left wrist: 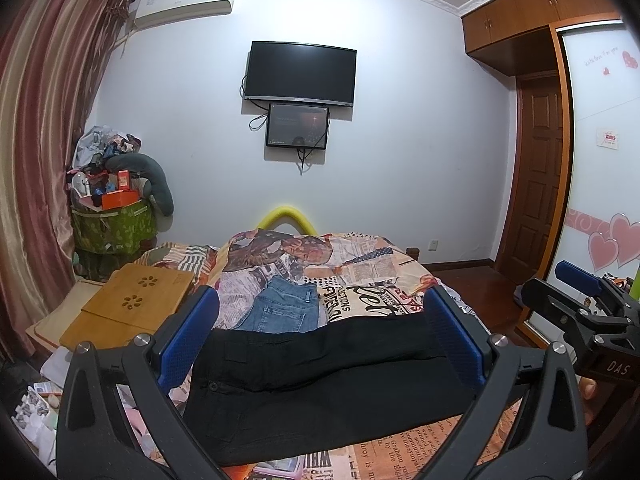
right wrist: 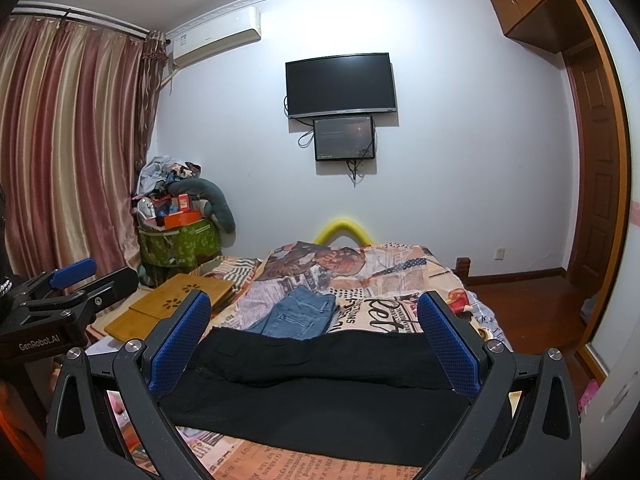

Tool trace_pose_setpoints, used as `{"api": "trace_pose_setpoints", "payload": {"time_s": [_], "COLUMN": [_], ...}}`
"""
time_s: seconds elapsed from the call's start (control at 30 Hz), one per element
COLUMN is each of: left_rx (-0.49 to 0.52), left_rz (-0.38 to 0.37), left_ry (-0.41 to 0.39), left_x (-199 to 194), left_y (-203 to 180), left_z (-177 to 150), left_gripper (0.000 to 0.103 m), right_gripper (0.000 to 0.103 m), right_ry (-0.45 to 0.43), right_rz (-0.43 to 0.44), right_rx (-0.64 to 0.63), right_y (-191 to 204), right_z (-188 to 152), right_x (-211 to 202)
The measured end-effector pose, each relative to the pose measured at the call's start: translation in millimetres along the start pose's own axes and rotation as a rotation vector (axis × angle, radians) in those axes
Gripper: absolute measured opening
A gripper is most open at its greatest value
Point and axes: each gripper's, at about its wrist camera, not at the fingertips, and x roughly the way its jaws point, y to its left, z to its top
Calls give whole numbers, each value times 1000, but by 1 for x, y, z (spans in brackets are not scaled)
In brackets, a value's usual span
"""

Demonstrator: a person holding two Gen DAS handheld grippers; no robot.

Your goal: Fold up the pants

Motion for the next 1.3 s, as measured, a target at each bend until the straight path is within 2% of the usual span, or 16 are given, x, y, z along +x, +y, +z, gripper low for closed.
{"api": "trace_pose_setpoints", "payload": {"time_s": [0.27, 0.6, 0.77, 0.9, 1.1, 1.2, 1.3], "left_rx": [4, -1, 12, 4, -24, -33, -49], "left_rz": [5, 34, 72, 145, 192, 249, 251], "left_ry": [11, 61, 101, 139, 253, 320, 397], "left_x": [8, 63, 109, 151, 224, 263, 298], "left_y": [2, 24, 45, 69, 116, 138, 162], "left_z": [-3, 3, 6, 6, -4, -18, -36], "left_gripper": [103, 103, 103, 103, 103, 103, 103], "right_gripper": [103, 102, 102, 103, 103, 102, 103], "right_ry": [9, 52, 89, 130, 170, 218, 280], "right_rz": [-4, -38, -77, -86, -75, -55, -30], "right_rx": [-7, -30, -70, -108, -230, -245, -225], "right_y": [-7, -20, -29, -35, -40, -46, -55], "right_z": [-2, -4, -8, -14, -24, -29, -36], "right_x": [8, 52, 84, 110, 149, 170, 195]}}
